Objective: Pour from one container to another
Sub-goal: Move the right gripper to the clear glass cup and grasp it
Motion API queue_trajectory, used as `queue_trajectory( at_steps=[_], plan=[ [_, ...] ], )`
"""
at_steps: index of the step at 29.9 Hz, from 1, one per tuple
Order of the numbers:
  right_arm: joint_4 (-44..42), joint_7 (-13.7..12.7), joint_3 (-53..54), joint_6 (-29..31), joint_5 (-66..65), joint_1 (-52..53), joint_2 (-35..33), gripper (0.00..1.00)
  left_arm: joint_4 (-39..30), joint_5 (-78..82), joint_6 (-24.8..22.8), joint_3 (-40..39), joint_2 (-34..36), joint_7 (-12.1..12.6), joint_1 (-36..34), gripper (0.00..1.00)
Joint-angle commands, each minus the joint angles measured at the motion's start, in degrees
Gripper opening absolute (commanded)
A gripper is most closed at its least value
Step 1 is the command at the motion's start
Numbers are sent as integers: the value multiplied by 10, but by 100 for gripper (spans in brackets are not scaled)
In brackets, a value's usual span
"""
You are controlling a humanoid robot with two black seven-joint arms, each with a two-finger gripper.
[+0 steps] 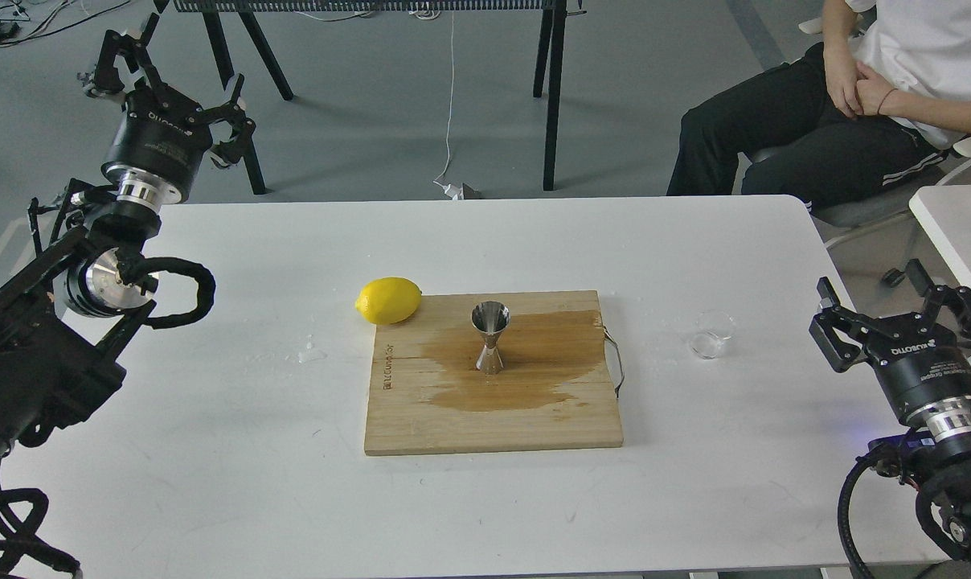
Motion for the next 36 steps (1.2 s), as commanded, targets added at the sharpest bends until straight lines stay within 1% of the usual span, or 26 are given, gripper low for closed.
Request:
queue_trajectory(
  at_steps=[1,3,5,9,15,19,22,24,26,29,36],
  plan=[
    [19,4,2,-82,7,-12,24,99,0,-1,4,0,-1,-2,0,100],
    [15,4,7,-166,7,-5,29,98,0,-1,5,0,-1,-2,1,100],
    [16,-3,6,-214,5,-3,33,100,0,0,7,0,-1,-1,1,100],
    [15,-5,-1,-219,3,0,41,100,0,0,22,1,-8,-4,1,100],
    [-14,9,-1,-236,-9,32,65,100,0,0,23,1,-13,-5,2,100],
    [-19,9,-2,-243,-24,48,70,100,0,0,23,1,-13,-4,3,100],
    [-22,2,-12,-247,-38,72,70,100,-1,0,23,1,-13,-4,3,100],
    [-23,2,-9,-265,-38,77,71,100,-2,0,23,1,-13,-4,3,100],
    [-23,1,-12,-294,-37,89,78,100,-2,0,23,1,-13,-5,3,100],
    [-25,1,-15,-311,-40,91,101,100,-2,0,23,1,-13,-5,3,100],
    [-105,-2,-21,-311,-44,105,155,100,-4,0,23,2,-14,-6,5,100]
  ],
)
